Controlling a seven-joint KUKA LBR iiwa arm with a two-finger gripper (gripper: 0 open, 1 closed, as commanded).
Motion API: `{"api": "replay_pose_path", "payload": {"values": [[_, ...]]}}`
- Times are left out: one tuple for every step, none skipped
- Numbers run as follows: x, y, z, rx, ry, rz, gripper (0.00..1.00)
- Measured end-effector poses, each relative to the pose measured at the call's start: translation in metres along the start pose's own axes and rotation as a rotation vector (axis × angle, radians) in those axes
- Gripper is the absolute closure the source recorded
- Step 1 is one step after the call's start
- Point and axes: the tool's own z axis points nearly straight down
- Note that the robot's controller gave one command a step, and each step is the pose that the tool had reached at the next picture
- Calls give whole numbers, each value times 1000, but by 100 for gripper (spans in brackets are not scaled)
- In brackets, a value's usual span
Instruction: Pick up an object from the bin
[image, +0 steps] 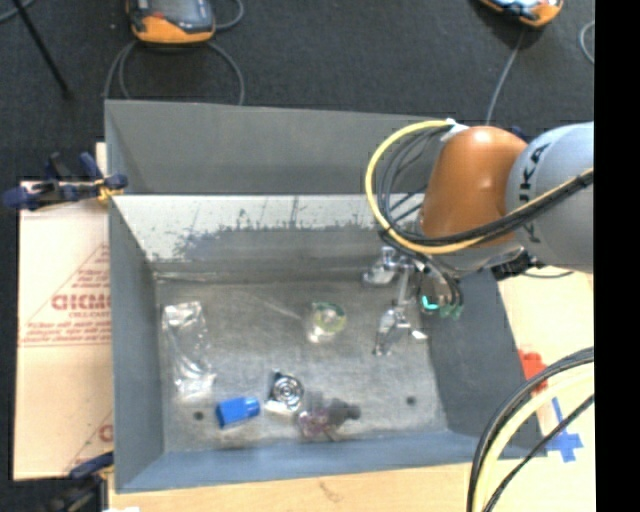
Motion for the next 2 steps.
{"api": "replay_pose_path", "payload": {"values": [[-26,54,73,2,-11,-140,0],[-28,54,69,2,-21,-138,100]]}}
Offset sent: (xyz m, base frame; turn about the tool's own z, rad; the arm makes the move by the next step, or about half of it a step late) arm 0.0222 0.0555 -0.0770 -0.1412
